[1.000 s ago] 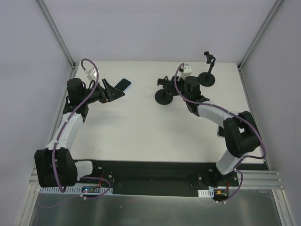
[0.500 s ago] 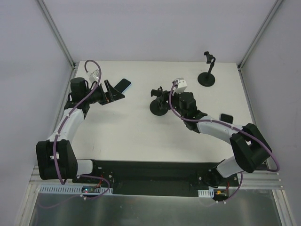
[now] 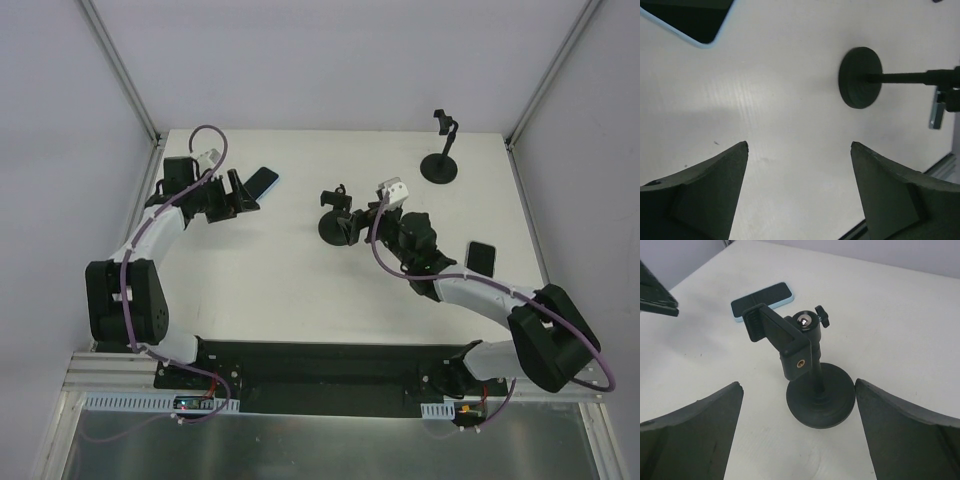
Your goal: Place the phone on the phone stand
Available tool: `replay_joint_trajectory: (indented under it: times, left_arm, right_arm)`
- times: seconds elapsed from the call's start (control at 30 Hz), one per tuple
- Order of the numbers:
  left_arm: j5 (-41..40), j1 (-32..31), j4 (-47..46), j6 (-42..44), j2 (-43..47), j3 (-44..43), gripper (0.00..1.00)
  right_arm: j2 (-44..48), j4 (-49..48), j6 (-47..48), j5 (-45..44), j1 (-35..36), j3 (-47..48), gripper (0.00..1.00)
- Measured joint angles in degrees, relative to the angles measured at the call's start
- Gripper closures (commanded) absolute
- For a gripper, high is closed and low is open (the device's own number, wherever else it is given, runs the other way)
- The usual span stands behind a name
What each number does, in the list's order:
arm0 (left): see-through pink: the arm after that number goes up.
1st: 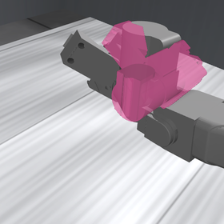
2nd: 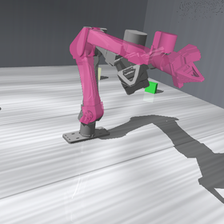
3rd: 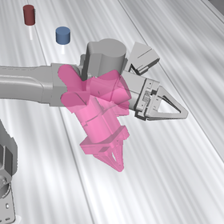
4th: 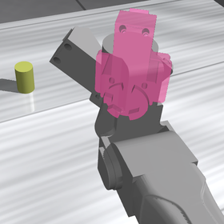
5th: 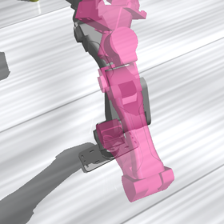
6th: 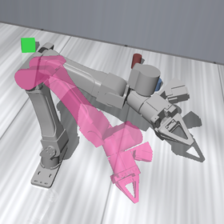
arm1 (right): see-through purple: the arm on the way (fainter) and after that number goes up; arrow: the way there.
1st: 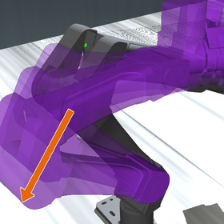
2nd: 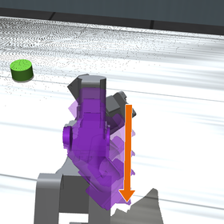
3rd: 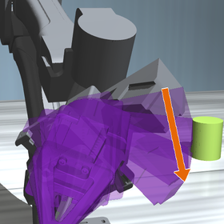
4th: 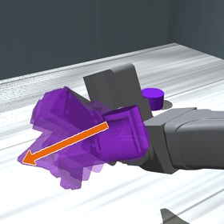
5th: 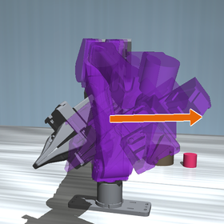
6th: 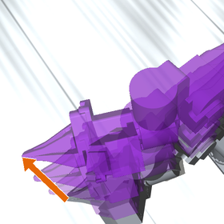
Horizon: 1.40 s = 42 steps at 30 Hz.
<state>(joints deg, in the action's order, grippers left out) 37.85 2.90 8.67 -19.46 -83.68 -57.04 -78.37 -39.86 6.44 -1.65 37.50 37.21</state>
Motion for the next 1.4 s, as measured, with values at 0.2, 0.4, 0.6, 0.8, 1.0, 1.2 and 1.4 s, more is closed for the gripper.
replay_joint_trajectory:
  times: [0.2, 0.4, 0.6, 0.8, 1.0, 1.2, 1.4]
  left_arm:
    - [-9.8, -2.6, 8.9, 4.8, -12.3, -14.3, 0.01]
    - [-13.4, -2.3, 13.2, 9.0, -28.8, -30.8, 0.01]
    - [-12.8, 0.3, 15.4, 8.2, -41.9, -43.5, 0.03]
    - [-12.7, 2.1, 16.7, 4.3, -48.4, -51.1, 0.02]
    - [-7.9, 2.1, 16.7, -0.5, -51.4, -54.7, 0.05]
    - [-6.9, 1.2, 16.3, -1.0, -50.0, -51.9, 0.07]
    - [-13.4, -2.6, 19.3, 3.3, -46.7, -48.5, 0.05]
  right_arm:
    - [5.3, -8.5, 1.0, 3.8, -3.8, -6.7, 0.04]
    - [9.4, -13.7, -0.5, 6.4, -9.9, -10.6, 0.04]
    - [13.3, -16.9, -2.6, 7.4, -15.2, -14.3, 0.04]
    - [14.1, -18.8, -4.5, 7.8, -18.6, -15.5, 0.04]
    - [13.6, -20.4, -7.2, 8.9, -20.3, -15.6, 0.04]
    - [12.8, -20.9, -8.9, 10.0, -20.9, -15.6, 0.04]
    - [12.0, -21.2, -9.9, 10.1, -21.5, -15.6, 0.04]
